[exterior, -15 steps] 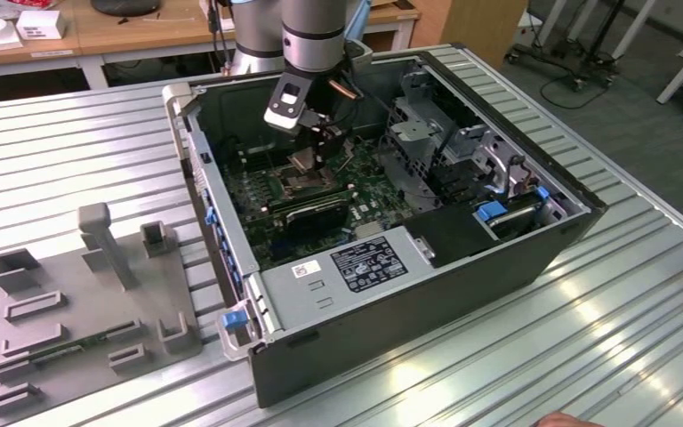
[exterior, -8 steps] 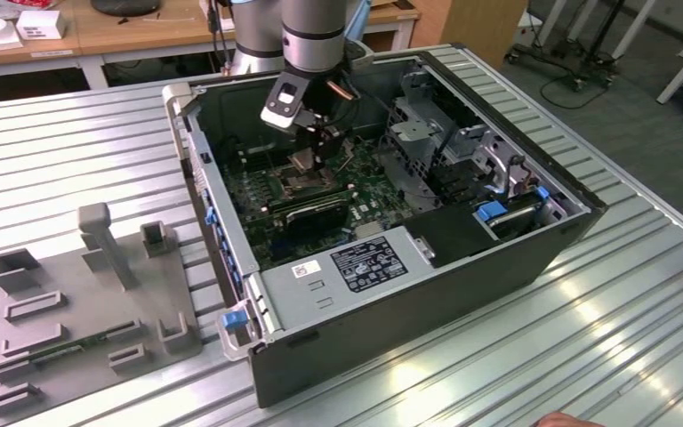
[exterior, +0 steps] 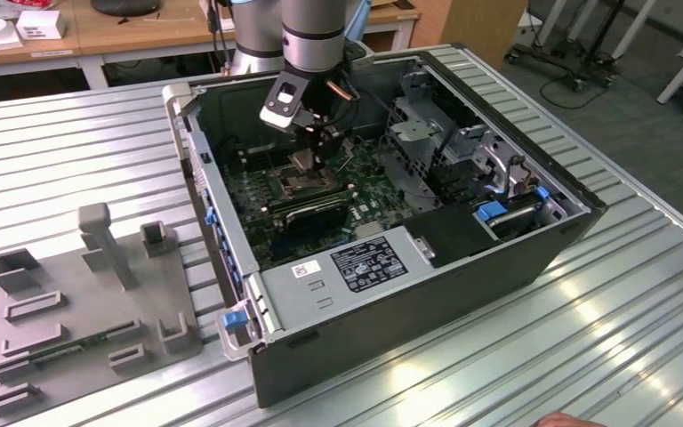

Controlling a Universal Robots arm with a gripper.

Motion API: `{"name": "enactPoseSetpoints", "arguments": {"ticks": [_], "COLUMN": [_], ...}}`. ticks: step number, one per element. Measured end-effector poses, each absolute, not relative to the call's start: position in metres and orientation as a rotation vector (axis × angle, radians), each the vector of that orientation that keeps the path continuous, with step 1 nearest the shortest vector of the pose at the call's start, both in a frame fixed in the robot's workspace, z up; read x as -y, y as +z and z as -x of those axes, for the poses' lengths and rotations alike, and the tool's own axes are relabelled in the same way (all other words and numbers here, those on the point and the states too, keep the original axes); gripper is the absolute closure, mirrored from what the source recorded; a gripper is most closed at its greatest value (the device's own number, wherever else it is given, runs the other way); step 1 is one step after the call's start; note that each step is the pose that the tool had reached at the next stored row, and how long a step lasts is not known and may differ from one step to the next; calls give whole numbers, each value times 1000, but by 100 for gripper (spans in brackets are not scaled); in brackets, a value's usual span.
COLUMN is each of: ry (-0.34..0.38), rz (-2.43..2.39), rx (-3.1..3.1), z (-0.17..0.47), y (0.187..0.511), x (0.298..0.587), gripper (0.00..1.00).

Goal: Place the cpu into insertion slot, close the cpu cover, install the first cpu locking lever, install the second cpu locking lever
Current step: 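Place the cpu into insertion slot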

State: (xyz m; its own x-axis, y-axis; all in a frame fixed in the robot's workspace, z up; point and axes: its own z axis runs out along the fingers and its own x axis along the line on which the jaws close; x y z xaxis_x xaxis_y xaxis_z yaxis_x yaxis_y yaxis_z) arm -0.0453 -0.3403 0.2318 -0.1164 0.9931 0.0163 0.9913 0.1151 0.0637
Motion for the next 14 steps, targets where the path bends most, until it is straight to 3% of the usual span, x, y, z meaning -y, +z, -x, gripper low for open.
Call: {"name": "enactPoseSetpoints", "arguments": {"ticks": [14], "ry": [90], "rz": [-2123], "rx": [-2271], "z": [46], "y": [226], "x": [340], "gripper": [46]}}
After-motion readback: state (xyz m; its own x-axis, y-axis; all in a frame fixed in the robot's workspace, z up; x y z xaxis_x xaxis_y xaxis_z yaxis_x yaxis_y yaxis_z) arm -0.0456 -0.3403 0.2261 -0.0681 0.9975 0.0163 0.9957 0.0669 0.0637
